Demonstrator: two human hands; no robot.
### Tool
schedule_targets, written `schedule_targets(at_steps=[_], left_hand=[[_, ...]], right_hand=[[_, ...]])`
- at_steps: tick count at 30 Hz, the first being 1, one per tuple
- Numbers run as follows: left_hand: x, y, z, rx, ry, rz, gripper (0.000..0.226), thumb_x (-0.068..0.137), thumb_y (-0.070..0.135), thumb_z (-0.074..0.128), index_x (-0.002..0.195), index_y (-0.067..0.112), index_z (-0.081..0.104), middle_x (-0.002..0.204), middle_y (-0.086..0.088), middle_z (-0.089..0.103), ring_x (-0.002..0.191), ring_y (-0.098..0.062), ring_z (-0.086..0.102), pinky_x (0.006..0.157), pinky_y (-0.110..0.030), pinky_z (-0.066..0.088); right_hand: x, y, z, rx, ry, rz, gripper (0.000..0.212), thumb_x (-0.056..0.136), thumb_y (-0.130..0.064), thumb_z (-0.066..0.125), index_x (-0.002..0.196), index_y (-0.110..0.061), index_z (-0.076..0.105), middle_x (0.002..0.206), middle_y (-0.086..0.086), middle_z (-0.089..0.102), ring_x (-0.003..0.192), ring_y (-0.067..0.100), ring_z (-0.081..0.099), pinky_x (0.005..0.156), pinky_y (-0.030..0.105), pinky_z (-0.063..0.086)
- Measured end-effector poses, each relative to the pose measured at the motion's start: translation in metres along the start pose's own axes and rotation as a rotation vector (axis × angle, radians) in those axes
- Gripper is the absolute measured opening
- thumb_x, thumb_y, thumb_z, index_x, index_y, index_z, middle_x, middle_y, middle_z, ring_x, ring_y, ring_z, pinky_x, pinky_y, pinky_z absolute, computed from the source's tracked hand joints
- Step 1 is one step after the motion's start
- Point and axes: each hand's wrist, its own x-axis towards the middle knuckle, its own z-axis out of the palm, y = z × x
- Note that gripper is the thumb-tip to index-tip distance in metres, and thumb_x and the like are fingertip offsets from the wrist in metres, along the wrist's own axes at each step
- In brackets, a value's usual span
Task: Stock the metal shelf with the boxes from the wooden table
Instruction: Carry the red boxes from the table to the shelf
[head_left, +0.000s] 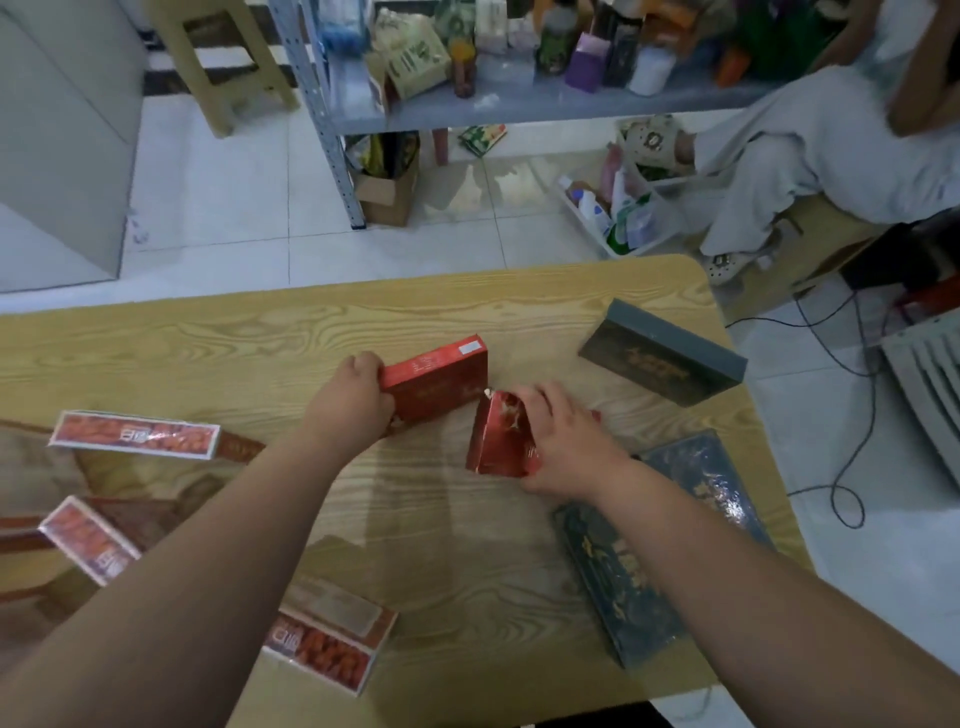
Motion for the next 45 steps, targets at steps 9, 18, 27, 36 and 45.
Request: schedule_targets(at_steps=[9, 18, 27, 36, 45], left_hand=[[-0.13, 0.009, -0.042, -0.611, 0.23, -0.301, 0.022, 0.08, 0.031, 0.052, 0.095, 0.034, 0.068, 0.085, -0.001, 0.07, 0.086, -0.031, 0.066, 0.079, -0.052, 0.057], [-0.279, 0.039, 0.007, -1.006, 0.477, -0.496, 0.026, 0.095, 0.015, 0.047, 0.1, 0.027, 0.07, 0.084, -0.006, 0.071, 0.068, -0.018, 0.066, 0.062, -0.036, 0.055], [-0.413, 0.041, 0.076, -1.22, 0.754, -0.738, 0.028, 0.095, 0.012, 0.043, 0.101, 0.022, 0.069, 0.081, -0.005, 0.069, 0.065, -0.016, 0.063, 0.056, -0.027, 0.049], [-0.541, -0.011, 0.126, -1.35, 0.955, -0.861, 0.027, 0.091, 0.019, 0.045, 0.098, 0.021, 0.071, 0.098, -0.013, 0.072, 0.082, -0.029, 0.067, 0.078, -0.048, 0.051], [-0.712, -0.105, 0.179, -1.505, 1.272, -1.014, 0.021, 0.098, 0.023, 0.048, 0.104, 0.031, 0.066, 0.1, -0.005, 0.07, 0.078, -0.022, 0.066, 0.067, -0.037, 0.056]], right_hand=[[-0.033, -0.011, -0.063, 1.015, 0.1, 0.276, 0.086, 0.073, -0.03, 0.089, 0.131, -0.04, 0.027, 0.118, -0.003, 0.057, 0.096, 0.009, 0.059, 0.081, 0.03, 0.051], [-0.071, 0.001, -0.068, 1.655, 0.029, 0.237, 0.062, 0.082, -0.014, 0.079, 0.127, -0.028, 0.039, 0.128, 0.009, 0.056, 0.109, 0.033, 0.066, 0.091, 0.056, 0.056], [-0.121, -0.023, -0.039, 1.527, -0.11, 0.204, 0.038, 0.092, -0.006, 0.069, 0.105, -0.022, 0.037, 0.125, 0.016, 0.056, 0.105, 0.033, 0.066, 0.078, 0.05, 0.059], [-0.183, -0.124, 0.016, 1.32, -0.427, 0.019, 0.036, 0.091, -0.001, 0.068, 0.102, -0.018, 0.038, 0.111, 0.013, 0.062, 0.088, 0.029, 0.068, 0.074, 0.049, 0.061], [-0.258, -0.274, 0.094, 0.883, -0.782, -0.26, 0.073, 0.081, 0.001, 0.079, 0.133, -0.037, 0.045, 0.112, 0.024, 0.07, 0.091, 0.033, 0.073, 0.081, 0.05, 0.059]])
